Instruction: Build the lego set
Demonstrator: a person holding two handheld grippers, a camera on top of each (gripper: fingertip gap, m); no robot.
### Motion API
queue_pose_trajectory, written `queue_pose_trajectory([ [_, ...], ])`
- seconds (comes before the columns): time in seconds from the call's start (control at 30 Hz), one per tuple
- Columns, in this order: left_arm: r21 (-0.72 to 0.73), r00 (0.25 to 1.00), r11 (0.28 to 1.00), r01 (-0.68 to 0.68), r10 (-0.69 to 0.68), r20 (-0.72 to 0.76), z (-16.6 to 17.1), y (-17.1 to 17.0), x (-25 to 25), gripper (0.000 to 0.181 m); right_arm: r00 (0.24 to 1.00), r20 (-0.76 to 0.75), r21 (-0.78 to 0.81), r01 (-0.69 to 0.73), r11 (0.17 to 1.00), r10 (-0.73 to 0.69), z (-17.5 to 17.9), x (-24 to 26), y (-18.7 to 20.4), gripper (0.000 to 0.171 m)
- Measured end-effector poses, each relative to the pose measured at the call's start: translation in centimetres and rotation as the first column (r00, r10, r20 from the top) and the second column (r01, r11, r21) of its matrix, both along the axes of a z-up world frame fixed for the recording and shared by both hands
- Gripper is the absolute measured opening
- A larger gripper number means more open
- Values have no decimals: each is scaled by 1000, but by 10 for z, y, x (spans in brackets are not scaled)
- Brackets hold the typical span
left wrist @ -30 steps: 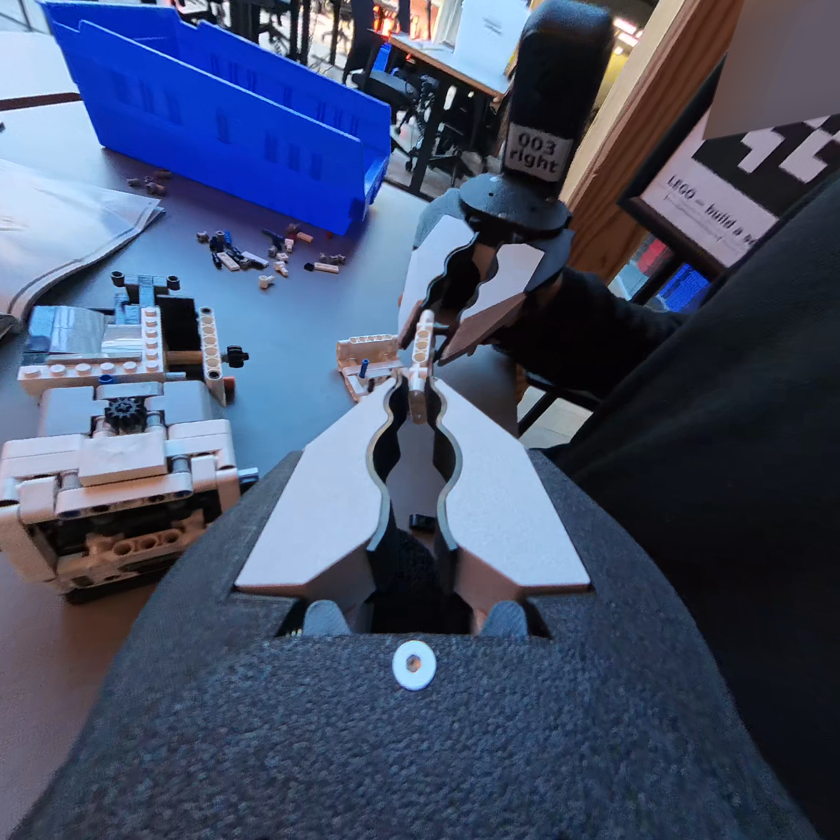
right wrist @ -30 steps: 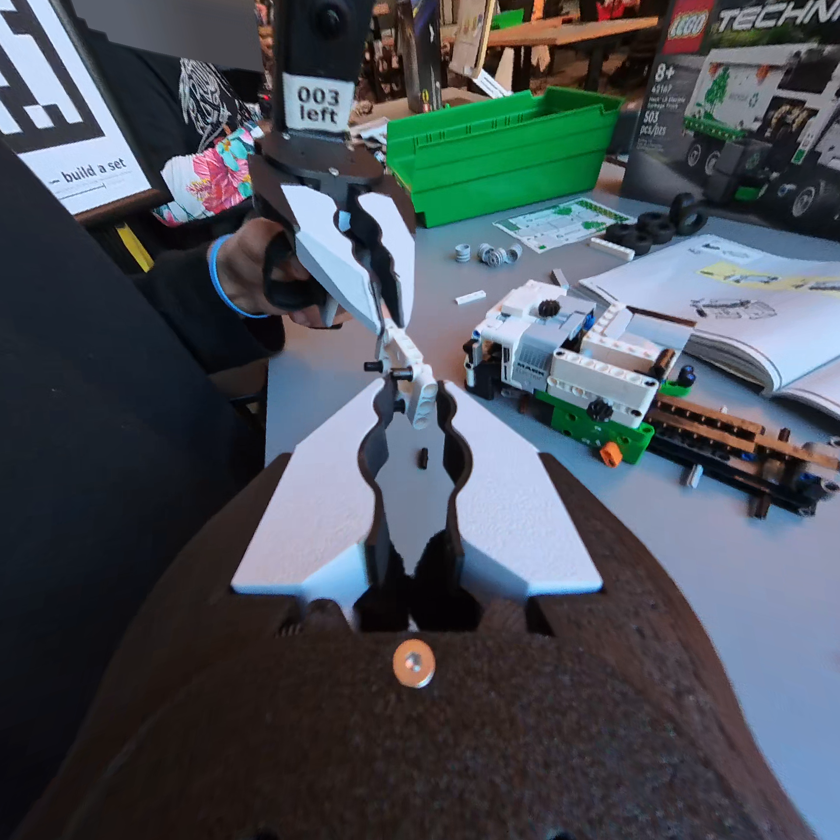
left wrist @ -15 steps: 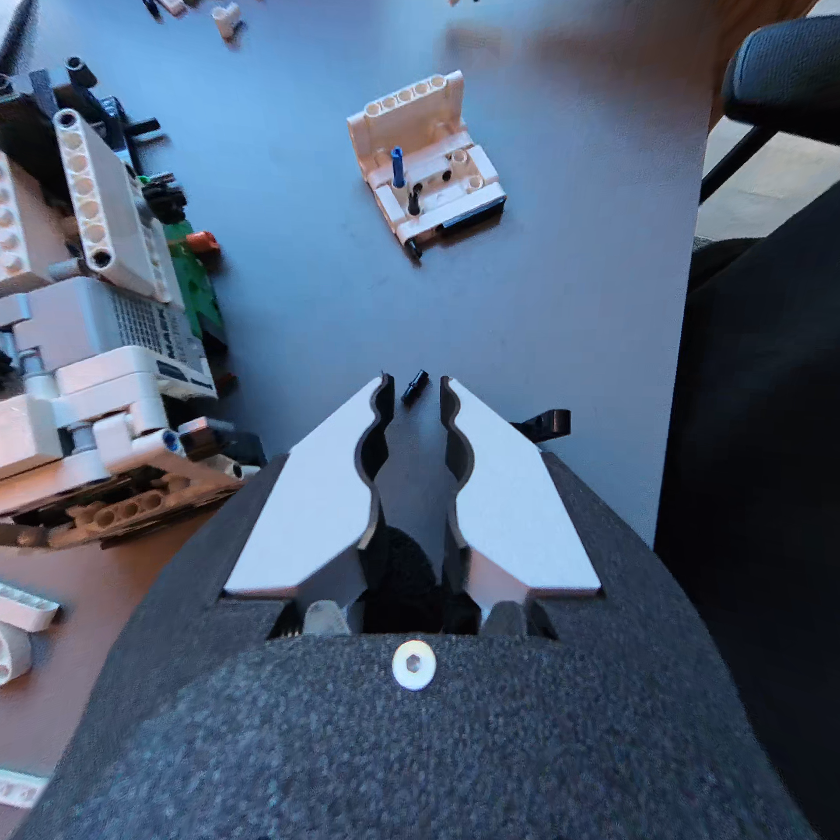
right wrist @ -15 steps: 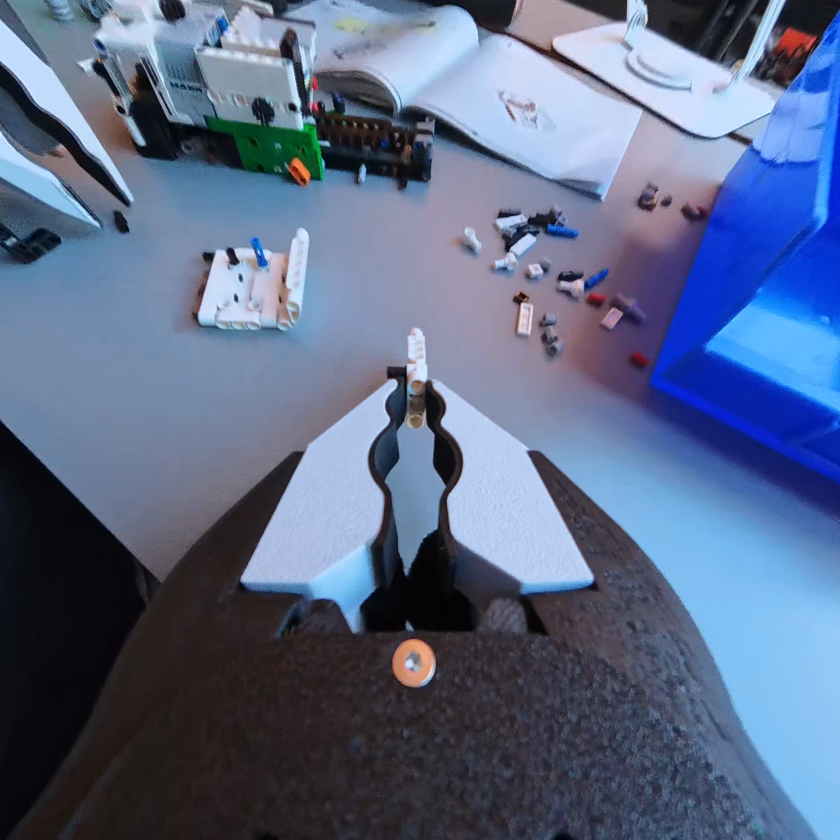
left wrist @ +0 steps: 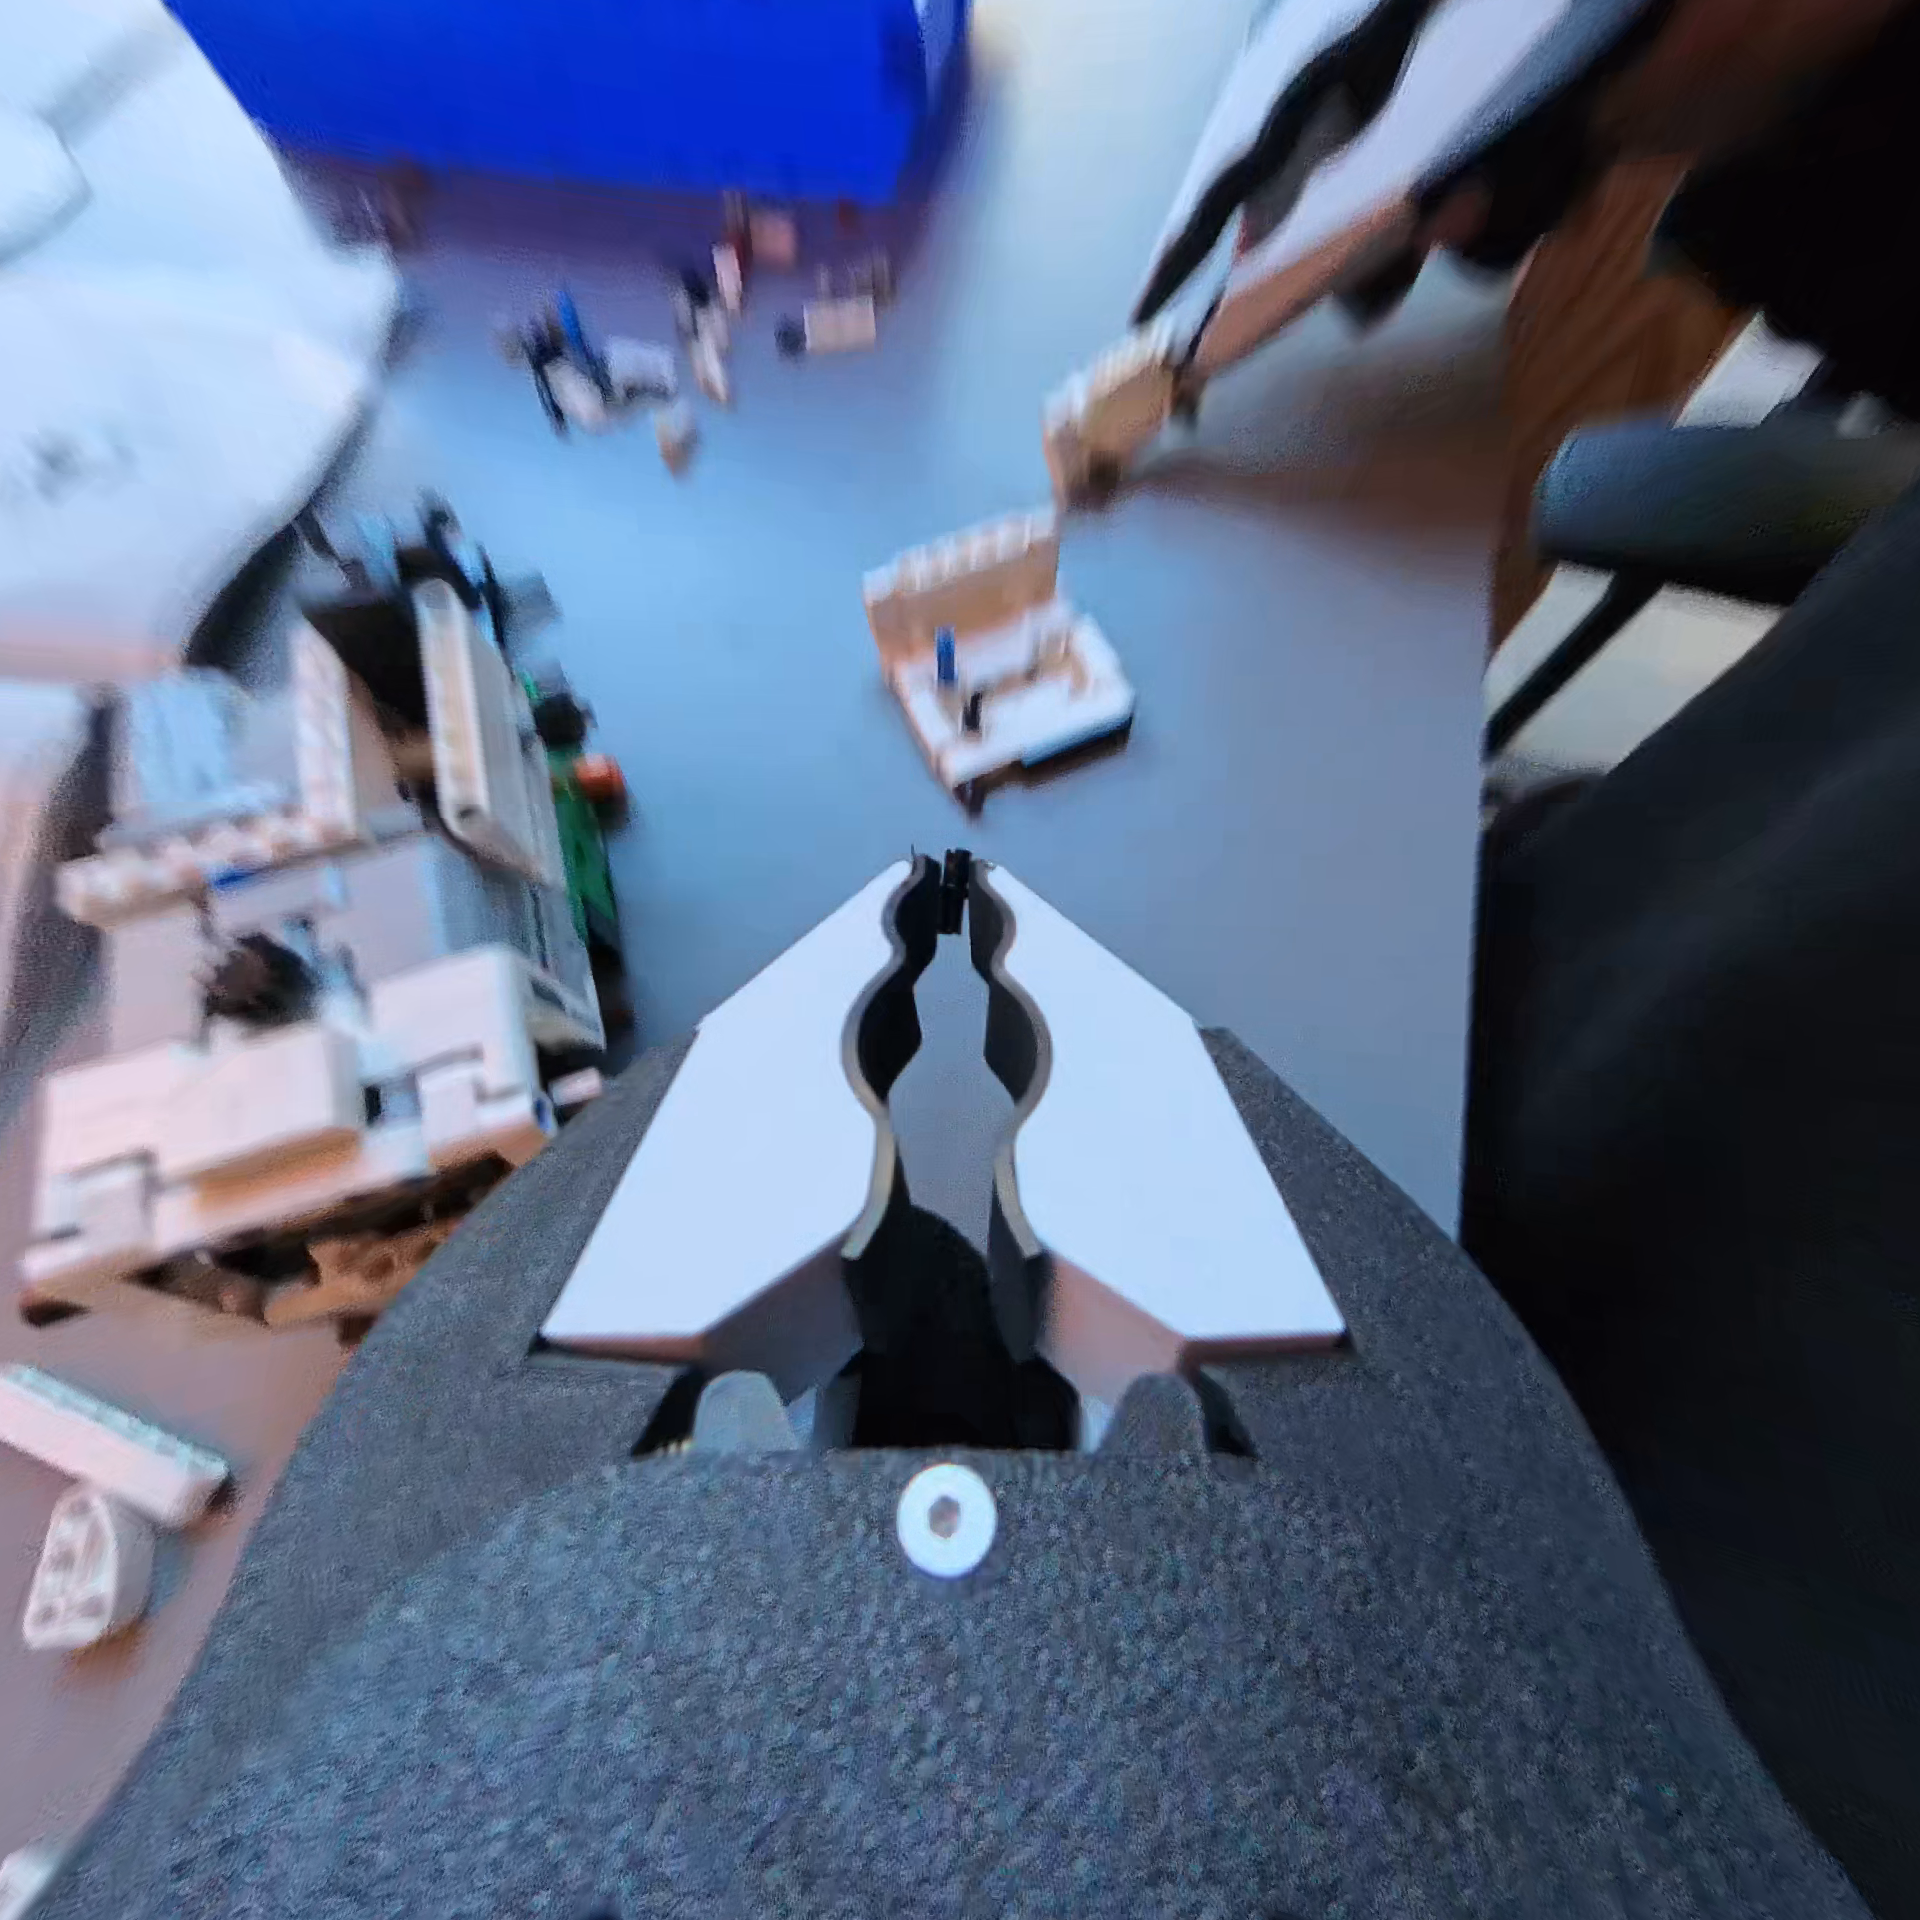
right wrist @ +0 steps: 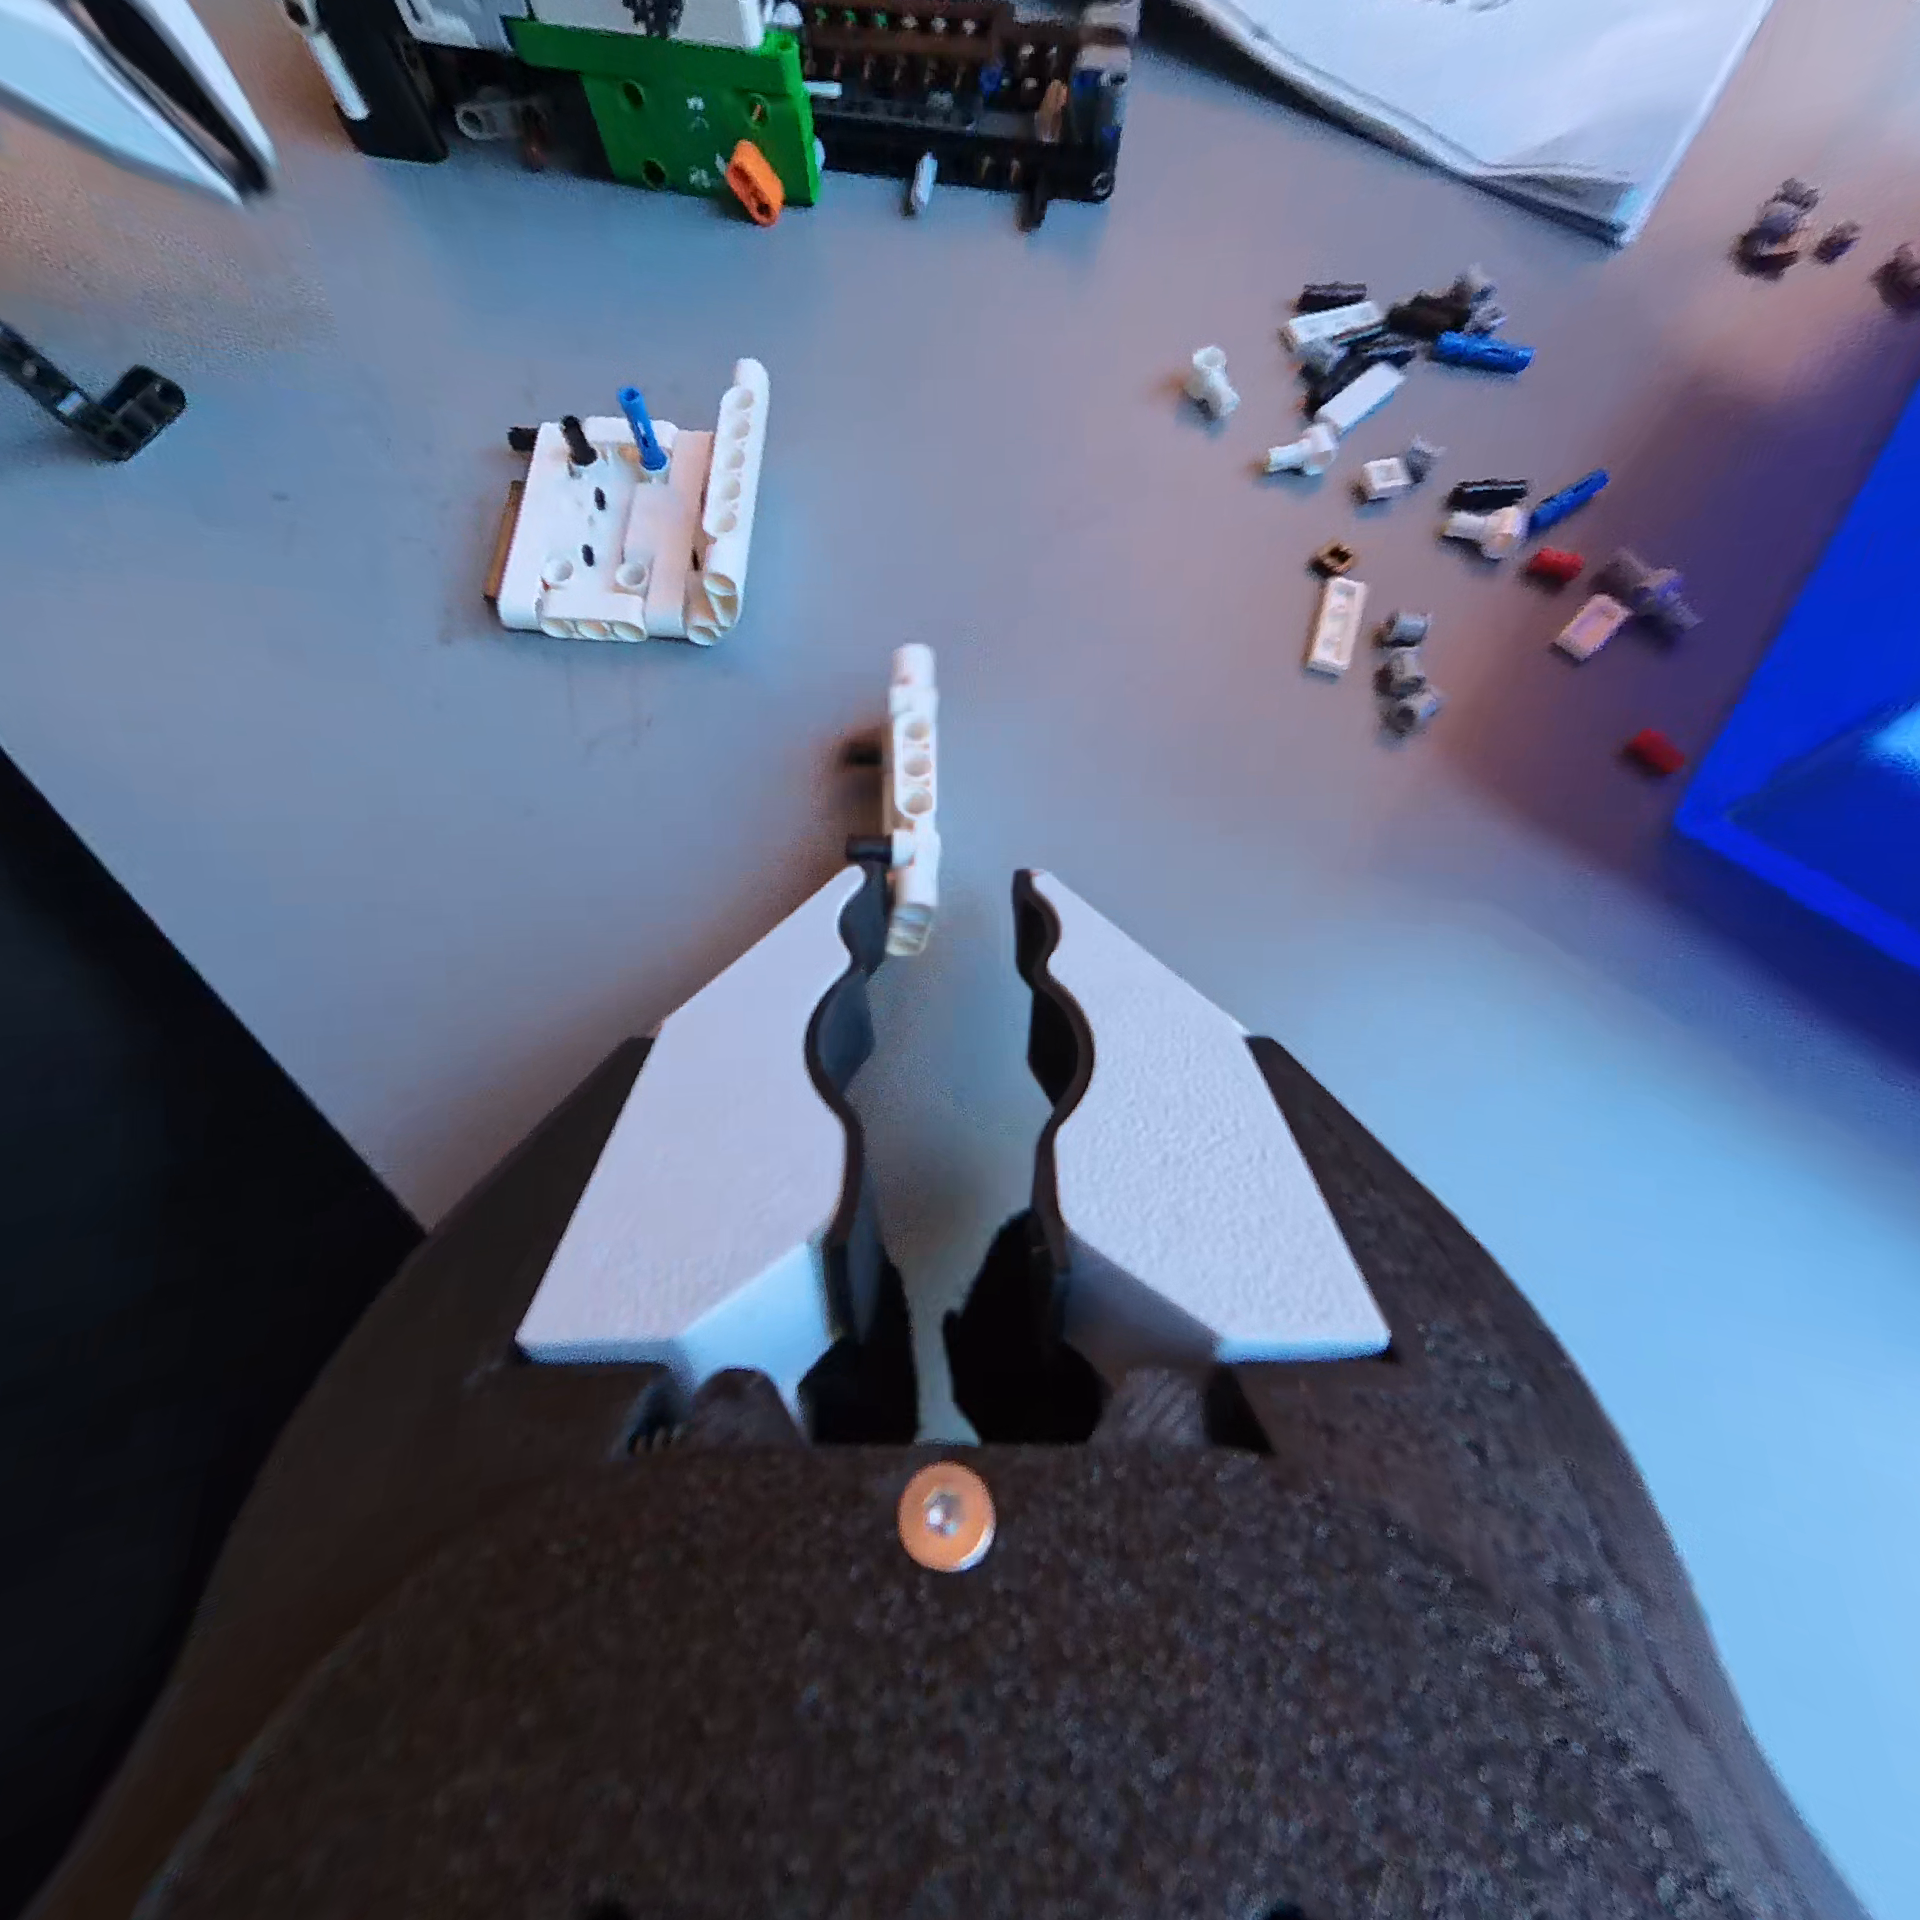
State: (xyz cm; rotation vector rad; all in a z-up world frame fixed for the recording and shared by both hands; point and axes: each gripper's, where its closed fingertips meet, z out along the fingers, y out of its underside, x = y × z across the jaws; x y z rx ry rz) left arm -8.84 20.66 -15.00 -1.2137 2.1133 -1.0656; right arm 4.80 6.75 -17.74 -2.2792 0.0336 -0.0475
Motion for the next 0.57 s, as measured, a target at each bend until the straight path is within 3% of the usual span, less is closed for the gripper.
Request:
queue_pose_trajectory([
  [0.03, -51, 997, 999, 11, -7, 80, 18, -5, 4, 4, 1000, 13, 14, 18, 1000, -19, 11, 2, -3, 24],
  [0.1, -149, 972, 987, 60, -24, 234, 54, -16, 7, 4, 1000, 0, 100, 26, 995, -26, 44, -1, -4, 25],
  [0.17, -191, 955, 977, 92, -32, 296, 72, -22, 9, 4, 999, -19, 183, 34, 982, -31, 70, -5, 0, 25],
  [0.33, -89, 963, 993, 72, -46, 267, 59, -20, 15, 4, 999, -25, 98, 43, 994, -41, 41, -8, 8, 24],
  [0.47, 85, 944, 993, 80, -102, 312, 59, -30, 17, 4, 953, -285, 320, -10, 948, 106, 80, -61, 52, 18],
  [0.57, 208, 930, 974, 85, -153, 335, 60, -38, 18, 4, 794, -549, 411, -15, 912, 261, 99, -101, 82, 20],
])
